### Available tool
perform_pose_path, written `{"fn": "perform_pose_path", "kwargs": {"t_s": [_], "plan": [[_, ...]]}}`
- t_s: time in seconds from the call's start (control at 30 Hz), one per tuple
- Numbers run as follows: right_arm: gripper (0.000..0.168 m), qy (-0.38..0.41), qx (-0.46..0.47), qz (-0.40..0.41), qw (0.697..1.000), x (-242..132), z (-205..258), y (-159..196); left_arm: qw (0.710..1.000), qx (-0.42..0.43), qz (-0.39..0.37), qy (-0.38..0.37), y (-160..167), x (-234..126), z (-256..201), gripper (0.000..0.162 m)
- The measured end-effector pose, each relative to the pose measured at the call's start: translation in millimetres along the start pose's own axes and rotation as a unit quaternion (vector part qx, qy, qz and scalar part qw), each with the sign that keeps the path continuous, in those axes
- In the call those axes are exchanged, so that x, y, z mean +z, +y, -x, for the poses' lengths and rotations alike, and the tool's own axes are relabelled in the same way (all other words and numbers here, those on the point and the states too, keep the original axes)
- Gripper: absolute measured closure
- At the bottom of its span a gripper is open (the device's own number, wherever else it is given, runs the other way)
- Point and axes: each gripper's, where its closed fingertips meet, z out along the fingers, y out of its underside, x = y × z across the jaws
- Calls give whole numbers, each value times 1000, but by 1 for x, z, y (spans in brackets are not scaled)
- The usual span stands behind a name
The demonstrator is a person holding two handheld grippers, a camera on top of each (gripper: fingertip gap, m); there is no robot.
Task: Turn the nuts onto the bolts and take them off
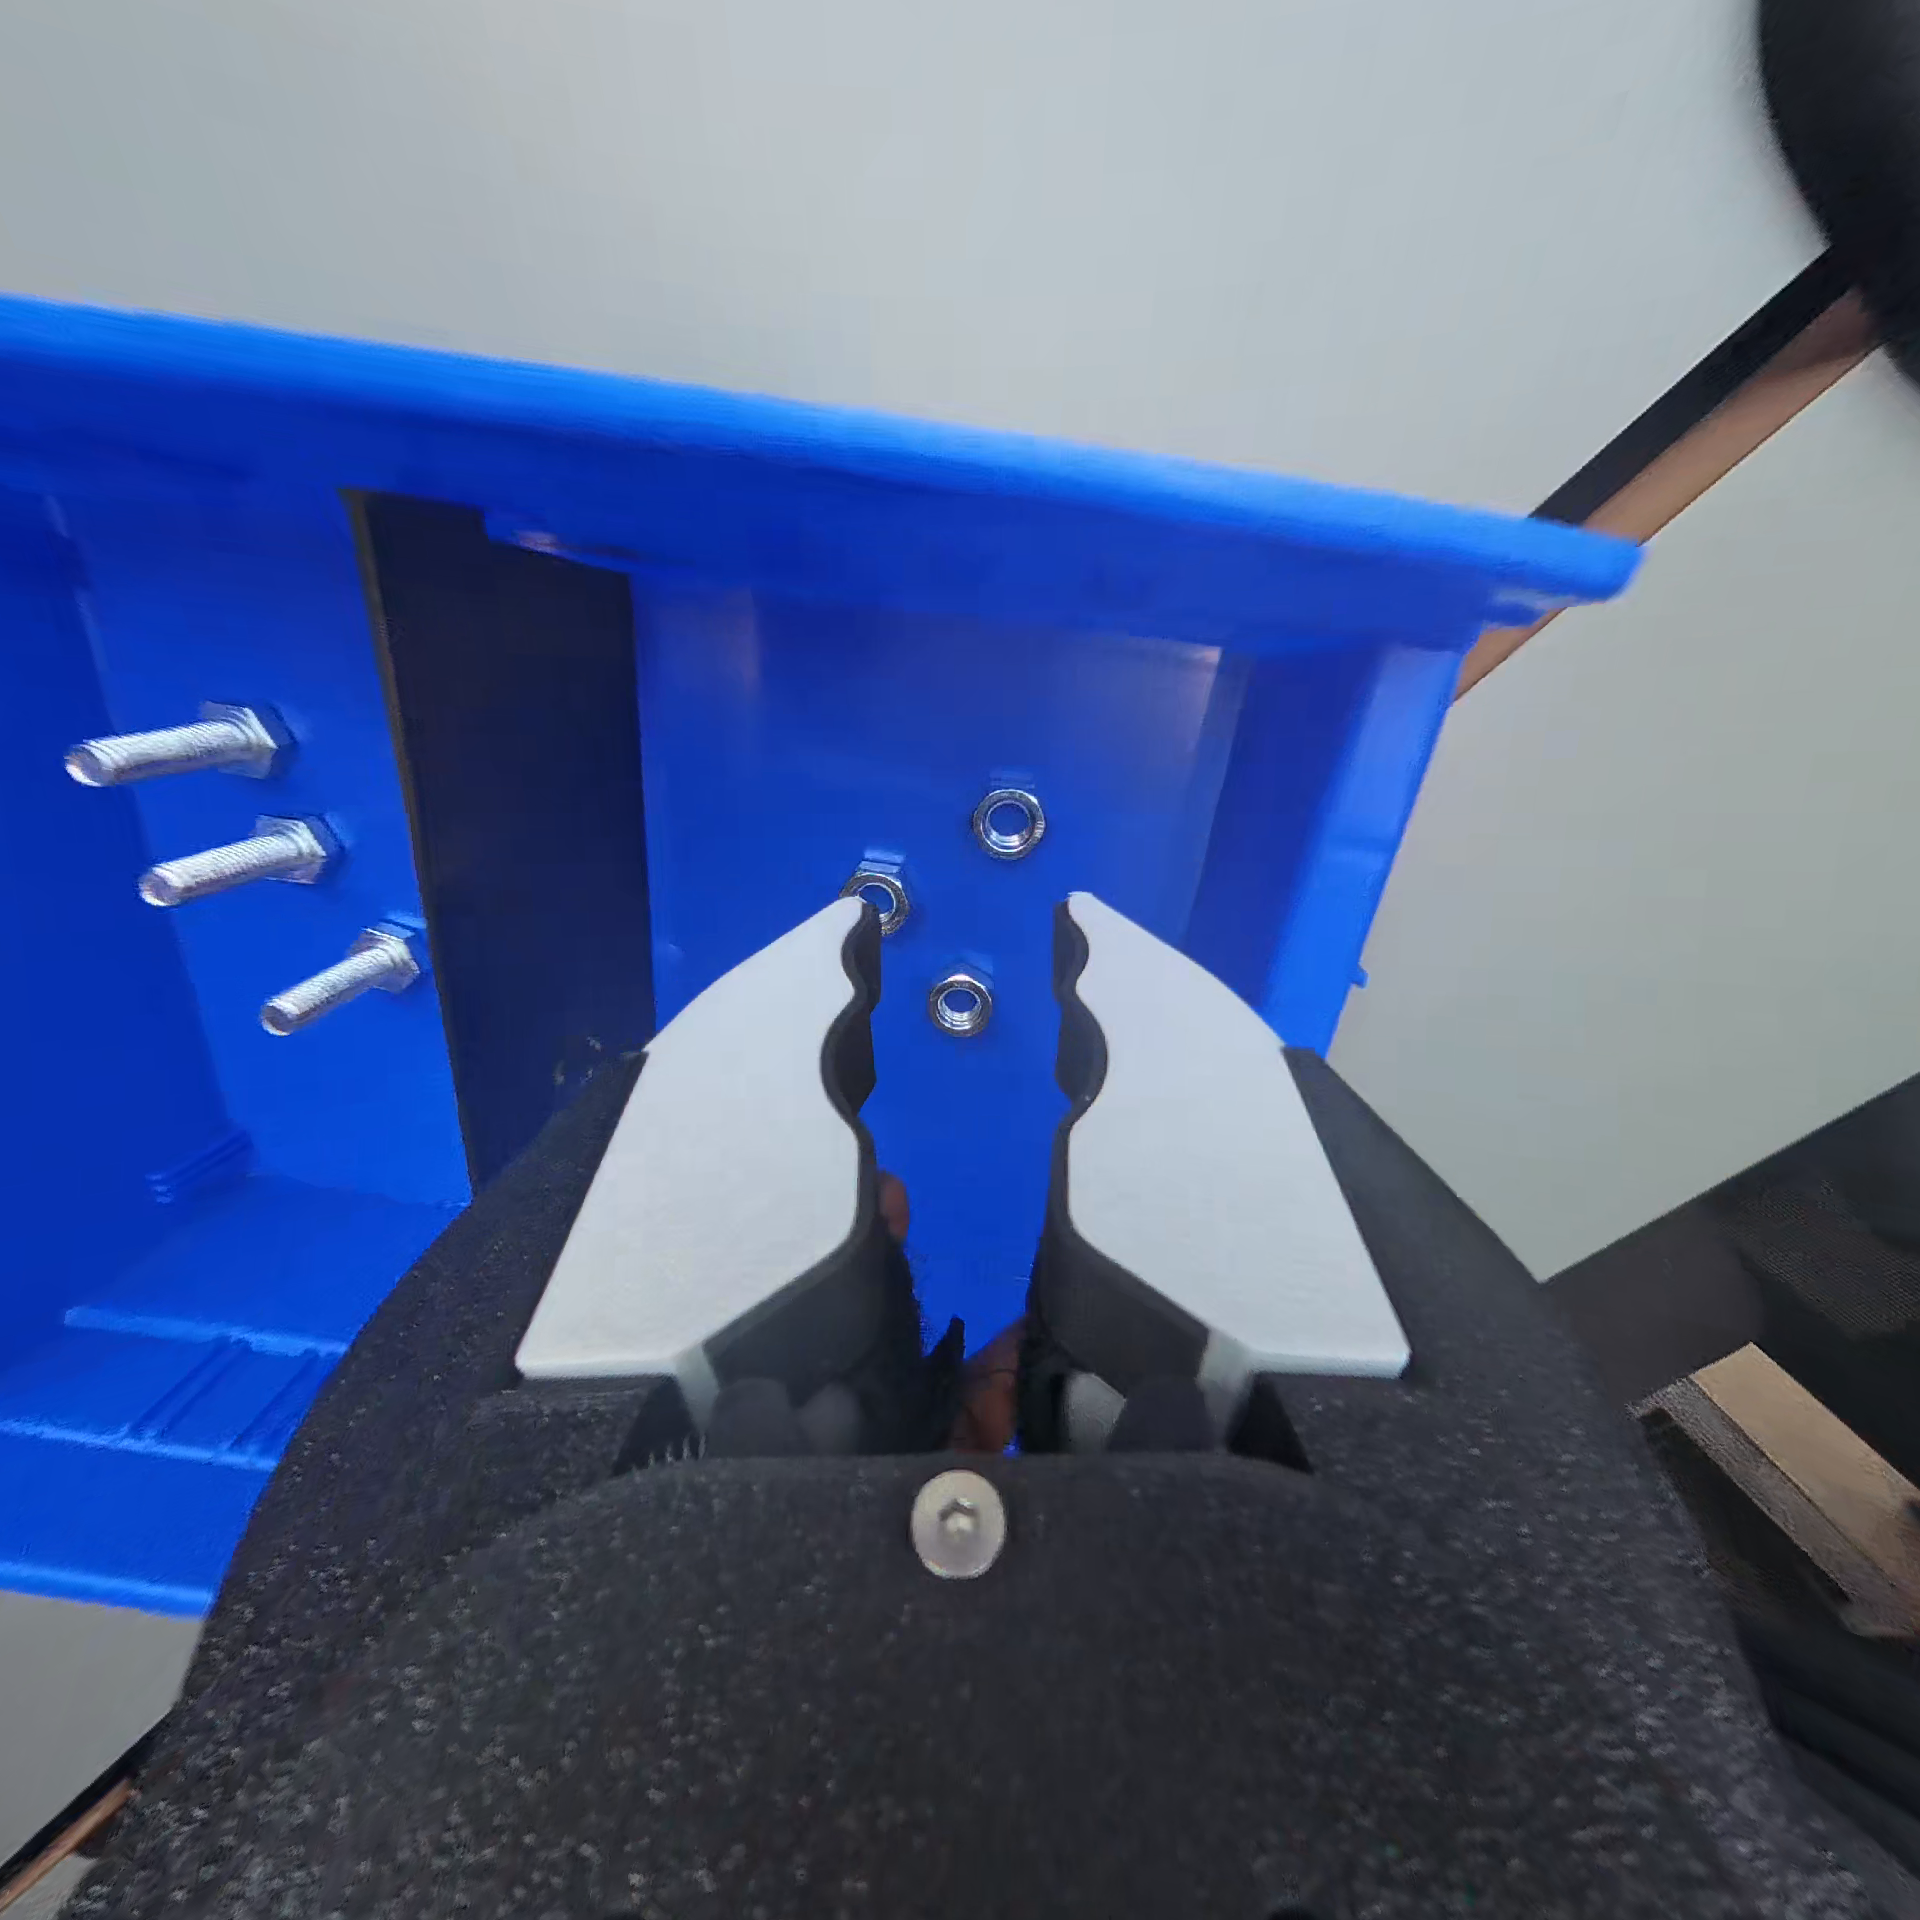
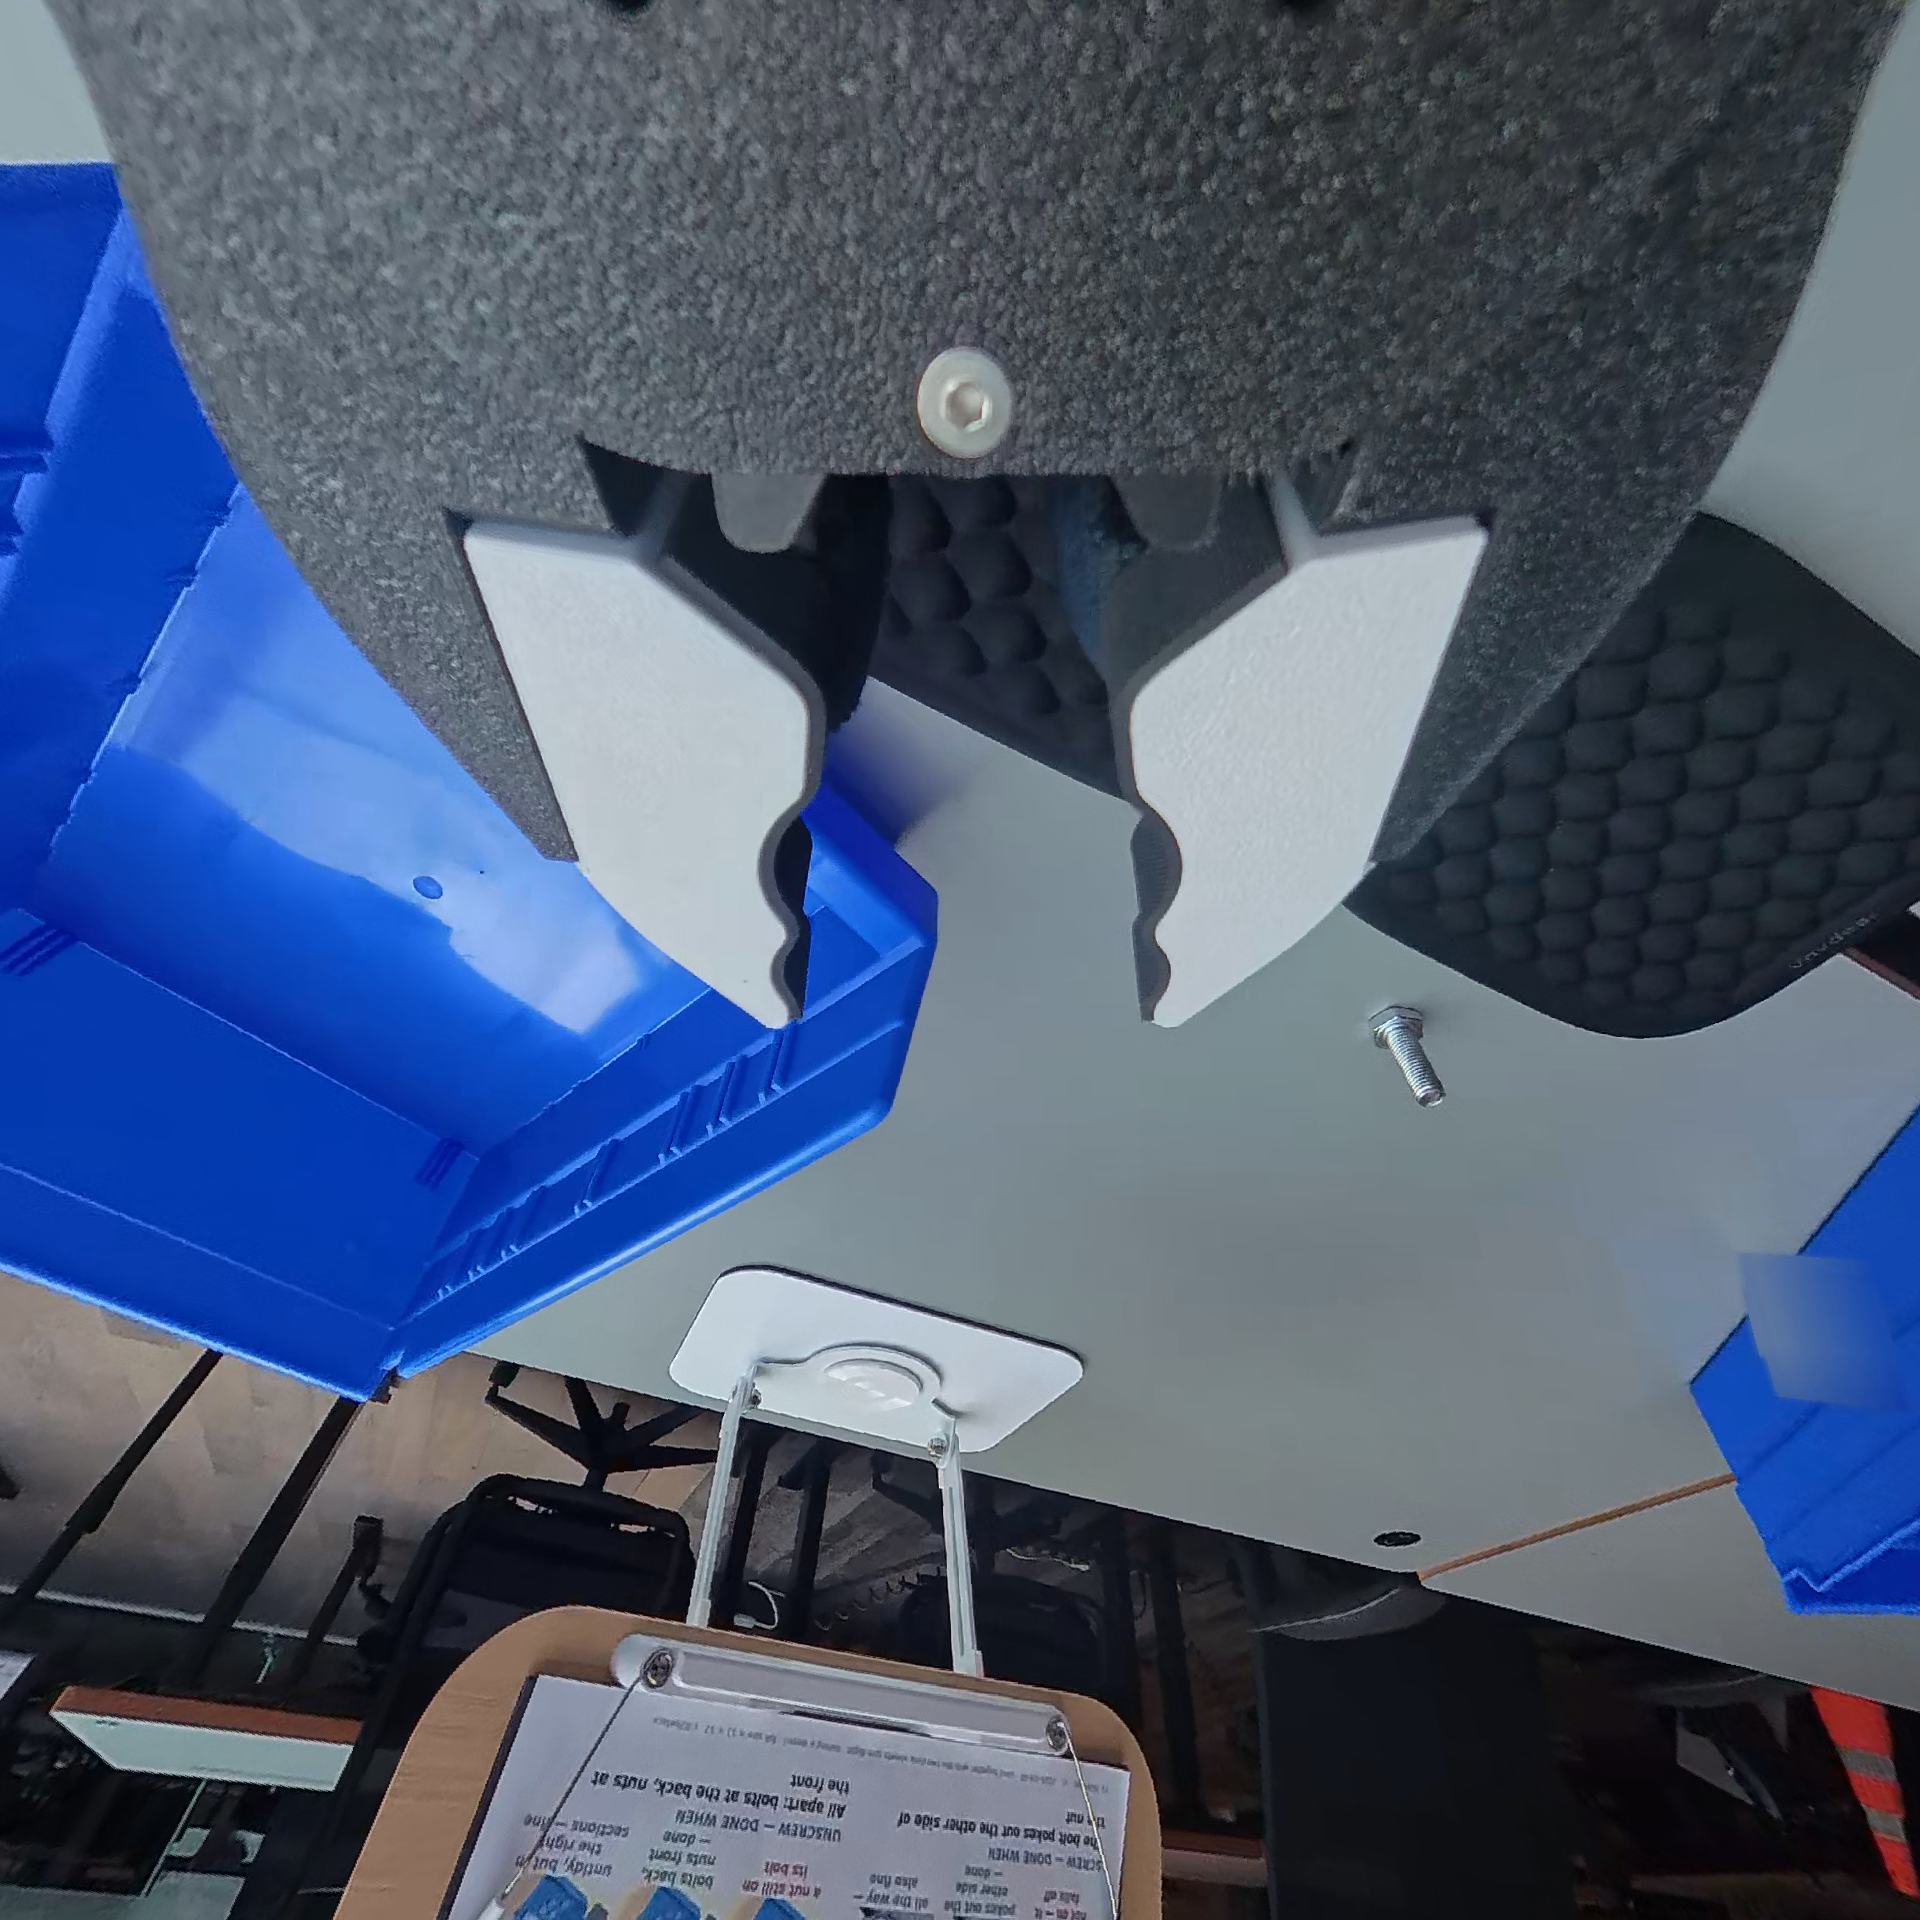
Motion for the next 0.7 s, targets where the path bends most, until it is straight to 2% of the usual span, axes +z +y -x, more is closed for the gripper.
{"fn": "perform_pose_path", "kwargs": {"t_s": [0.13, 0.33, 0.4, 0.43, 0.47, 0.57, 0.7], "plan": [[108, 4, -6, 1, 1000, -1, 0, -2, 1000, 3, 7, 22, 7, 32, -4, 127], [108, 14, -3, 1, 1000, -4, -6, -3, 999, 27, 12, 16, 4, 47, -6, 127], [108, 15, -3, 1, 1000, -4, -6, -3, 999, 29, 14, 20, 4, 48, -7, 131], [108, 14, -4, 0, 1000, -4, -6, -4, 999, 32, 14, 32, 4, 48, -10, 141], [108, 14, -4, 0, 1000, -3, -6, -4, 999, 37, 14, 32, 3, 48, -11, 142], [108, 11, -4, 1, 1000, -2, -5, -3, 999, 33, 9, 27, 0, 38, -6, 142], [108, 6, -2, 0, 1000, -1, -4, -2, 998, 30, -50, -30, -37, -16, 11, 143]]}}
